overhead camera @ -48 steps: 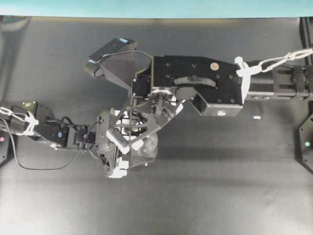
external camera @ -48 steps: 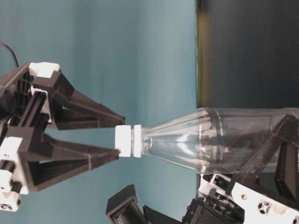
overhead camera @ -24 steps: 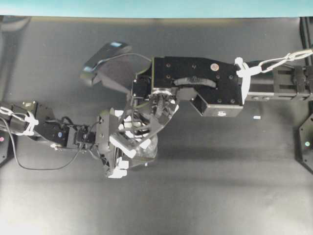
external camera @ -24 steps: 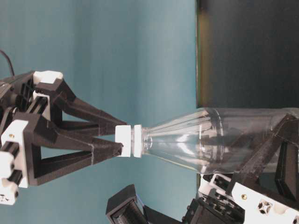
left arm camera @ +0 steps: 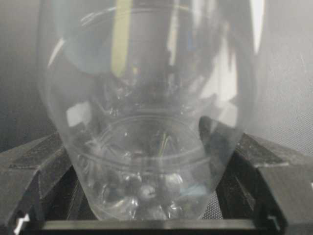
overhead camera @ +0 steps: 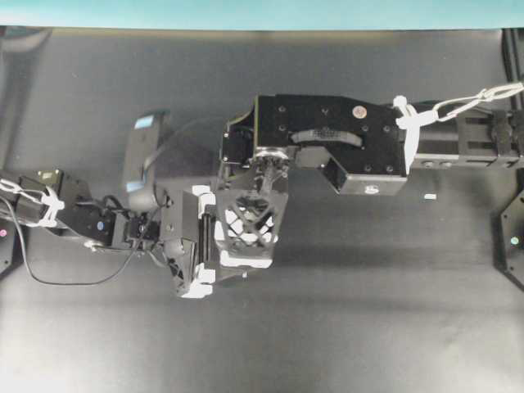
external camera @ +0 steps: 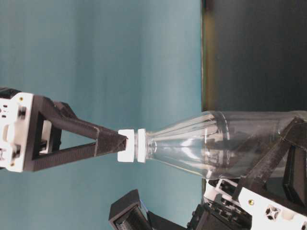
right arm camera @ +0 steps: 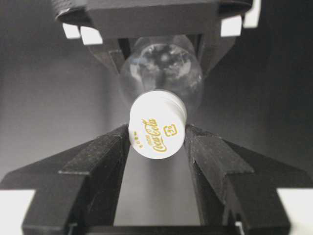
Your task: Open the bottle cap by holding the bottle with the left arm and twisting the cap with the right arm.
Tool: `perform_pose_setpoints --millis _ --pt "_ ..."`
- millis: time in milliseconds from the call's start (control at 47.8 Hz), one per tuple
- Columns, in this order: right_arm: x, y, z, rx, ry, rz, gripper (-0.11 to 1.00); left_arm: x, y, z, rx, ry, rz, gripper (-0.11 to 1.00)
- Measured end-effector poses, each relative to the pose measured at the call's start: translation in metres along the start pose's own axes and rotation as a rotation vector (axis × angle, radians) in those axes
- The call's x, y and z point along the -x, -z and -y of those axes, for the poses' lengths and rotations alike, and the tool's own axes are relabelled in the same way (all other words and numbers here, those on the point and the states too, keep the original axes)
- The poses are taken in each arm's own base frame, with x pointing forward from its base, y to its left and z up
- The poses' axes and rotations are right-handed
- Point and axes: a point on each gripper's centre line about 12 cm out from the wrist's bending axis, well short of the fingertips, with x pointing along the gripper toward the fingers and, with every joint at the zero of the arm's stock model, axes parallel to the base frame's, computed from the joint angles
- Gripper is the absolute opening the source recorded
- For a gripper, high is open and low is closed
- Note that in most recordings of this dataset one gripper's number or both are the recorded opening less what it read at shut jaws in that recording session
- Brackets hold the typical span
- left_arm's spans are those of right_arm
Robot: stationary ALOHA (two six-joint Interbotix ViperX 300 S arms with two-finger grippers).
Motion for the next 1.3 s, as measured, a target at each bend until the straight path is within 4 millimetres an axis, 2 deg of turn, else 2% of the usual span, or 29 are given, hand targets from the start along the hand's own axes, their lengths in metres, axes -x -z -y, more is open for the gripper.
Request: perform_pose_setpoints --millis 356,648,1297 --pt "-0.001 0.001 0.000 0.383 0.002 0.003 0.38 0.000 0.000 0.000 0.000 0.000 0.000 0.82" --pt "-0.004 0.006 0.000 0.632 0.019 0.028 0.38 0.000 0.001 0.000 0.000 -0.001 -0.014 0.82" --pt "-0.007 0.016 0.000 0.650 0.037 0.028 0.38 -0.001 0.001 0.000 -0.002 0.000 -0.015 0.82"
